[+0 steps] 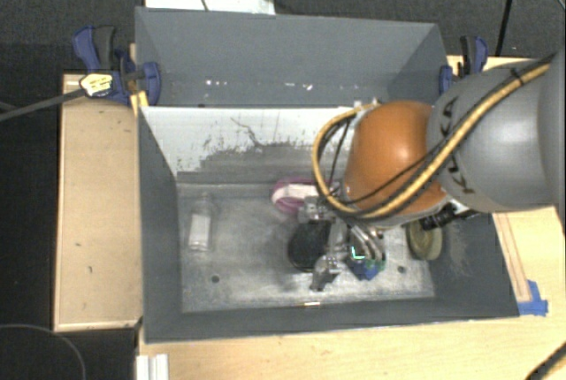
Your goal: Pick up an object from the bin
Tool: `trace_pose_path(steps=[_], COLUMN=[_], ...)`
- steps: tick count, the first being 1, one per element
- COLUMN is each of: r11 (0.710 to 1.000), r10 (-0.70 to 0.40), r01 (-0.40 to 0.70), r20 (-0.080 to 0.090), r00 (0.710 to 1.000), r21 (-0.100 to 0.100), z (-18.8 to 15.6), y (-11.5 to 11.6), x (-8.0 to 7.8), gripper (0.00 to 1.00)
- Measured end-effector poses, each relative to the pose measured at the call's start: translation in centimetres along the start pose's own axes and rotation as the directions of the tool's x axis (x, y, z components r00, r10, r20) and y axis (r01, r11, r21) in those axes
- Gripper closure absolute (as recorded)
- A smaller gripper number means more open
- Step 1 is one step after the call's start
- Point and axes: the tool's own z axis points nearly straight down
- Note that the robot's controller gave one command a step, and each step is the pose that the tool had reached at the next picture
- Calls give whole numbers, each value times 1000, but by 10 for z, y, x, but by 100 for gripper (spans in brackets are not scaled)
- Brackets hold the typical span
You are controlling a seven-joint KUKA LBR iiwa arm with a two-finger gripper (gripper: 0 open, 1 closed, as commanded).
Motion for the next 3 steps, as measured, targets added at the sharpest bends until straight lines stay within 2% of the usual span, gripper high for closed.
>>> trace_pose_path(steps=[1,2,3], r11=[987,988,980], r10=[-158,-154,-201], r01=[158,154,201], r20=[5,3,10], r00=[987,988,979], r21=[1,0,1], z=[61,60,60], y=[-11,-10,-16], x=[-22,-22,-9], gripper=[0,100,100])
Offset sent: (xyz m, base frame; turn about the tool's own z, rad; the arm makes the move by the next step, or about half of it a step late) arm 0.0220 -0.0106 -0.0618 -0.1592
